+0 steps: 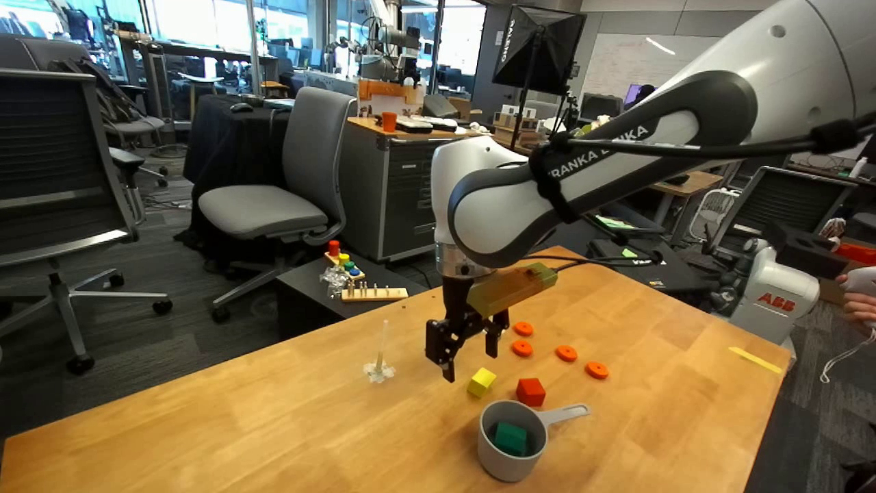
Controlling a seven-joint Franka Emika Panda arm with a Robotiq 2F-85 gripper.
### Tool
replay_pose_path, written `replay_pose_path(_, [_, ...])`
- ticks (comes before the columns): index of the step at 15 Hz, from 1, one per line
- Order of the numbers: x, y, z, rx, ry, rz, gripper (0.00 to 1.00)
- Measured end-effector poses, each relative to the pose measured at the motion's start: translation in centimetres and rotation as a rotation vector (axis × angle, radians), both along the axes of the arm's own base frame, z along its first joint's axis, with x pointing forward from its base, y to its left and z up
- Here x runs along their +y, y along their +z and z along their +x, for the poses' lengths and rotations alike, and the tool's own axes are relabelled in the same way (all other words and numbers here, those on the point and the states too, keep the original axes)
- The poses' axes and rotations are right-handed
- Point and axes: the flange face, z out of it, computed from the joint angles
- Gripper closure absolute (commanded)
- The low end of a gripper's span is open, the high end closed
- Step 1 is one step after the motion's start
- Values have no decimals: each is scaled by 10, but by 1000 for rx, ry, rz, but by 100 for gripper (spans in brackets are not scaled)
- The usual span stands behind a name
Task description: Place the green block, yellow block and then the orange block in the grey measuring cup
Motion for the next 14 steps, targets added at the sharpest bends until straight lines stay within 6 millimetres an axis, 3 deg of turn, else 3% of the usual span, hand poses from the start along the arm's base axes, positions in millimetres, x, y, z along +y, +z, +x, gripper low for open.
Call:
replay_pose_path(6, [-4, -17, -12, 164, 1, -12, 0])
replay_pose_path(10, [-7, -24, -10, 183, 2, -25, 0])
replay_pose_path(11, [-7, -24, -8, 178, 5, -30, 25])
replay_pose_path(12, [-7, -25, -7, 173, 9, -36, 26])
replay_pose_path(14, [-5, -26, -6, 167, 16, -41, 42])
